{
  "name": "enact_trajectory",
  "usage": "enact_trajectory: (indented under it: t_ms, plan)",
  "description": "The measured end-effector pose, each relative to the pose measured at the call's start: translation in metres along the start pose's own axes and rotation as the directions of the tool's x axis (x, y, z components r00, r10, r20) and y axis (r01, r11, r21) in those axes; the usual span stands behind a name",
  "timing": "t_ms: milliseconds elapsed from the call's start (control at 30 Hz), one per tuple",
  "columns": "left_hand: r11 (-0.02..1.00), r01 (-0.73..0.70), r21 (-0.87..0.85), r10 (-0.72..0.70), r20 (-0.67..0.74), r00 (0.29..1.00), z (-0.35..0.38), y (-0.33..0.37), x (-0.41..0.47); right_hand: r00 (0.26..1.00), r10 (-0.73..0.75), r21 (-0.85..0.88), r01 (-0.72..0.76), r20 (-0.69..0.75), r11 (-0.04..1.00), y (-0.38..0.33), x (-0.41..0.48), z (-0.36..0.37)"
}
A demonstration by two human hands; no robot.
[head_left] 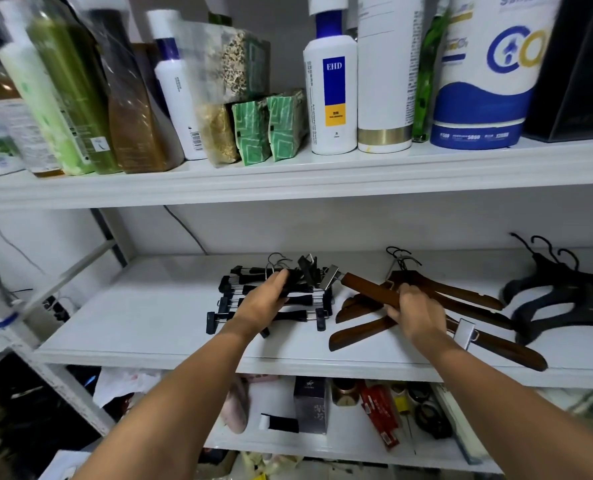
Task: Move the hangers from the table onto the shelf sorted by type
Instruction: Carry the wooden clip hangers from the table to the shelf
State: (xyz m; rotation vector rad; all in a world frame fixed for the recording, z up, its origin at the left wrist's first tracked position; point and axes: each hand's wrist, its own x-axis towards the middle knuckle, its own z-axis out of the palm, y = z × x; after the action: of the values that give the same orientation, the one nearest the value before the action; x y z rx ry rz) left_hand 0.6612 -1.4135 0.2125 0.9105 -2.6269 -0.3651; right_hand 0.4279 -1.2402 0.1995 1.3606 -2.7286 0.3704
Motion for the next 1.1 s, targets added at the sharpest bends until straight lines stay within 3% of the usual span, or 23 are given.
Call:
enact_trajectory:
  t_ms: [533,867,1100]
  plan:
    - [0.989,-0.135,-0.058,0.141,0.117,0.983,-0.028,-0.074,0.006,0.99,0.123,-0.117,-0.13,-0.066,0.985,-0.104,-0.01,0.011]
    - [0.942,-0.323,0.093,0.288,0.273,0.918,-0.033,-0.113,-0.004,0.98,0.154,-0.196,-0.177,-0.129,0.964,-0.139,-0.002,-0.012]
    - [0.894,-0.413,0.175,0.332,0.361,0.871,-0.009,-0.107,-0.016,0.99,0.059,-0.131,-0.077,-0.131,0.988,-0.167,0.022,-0.04]
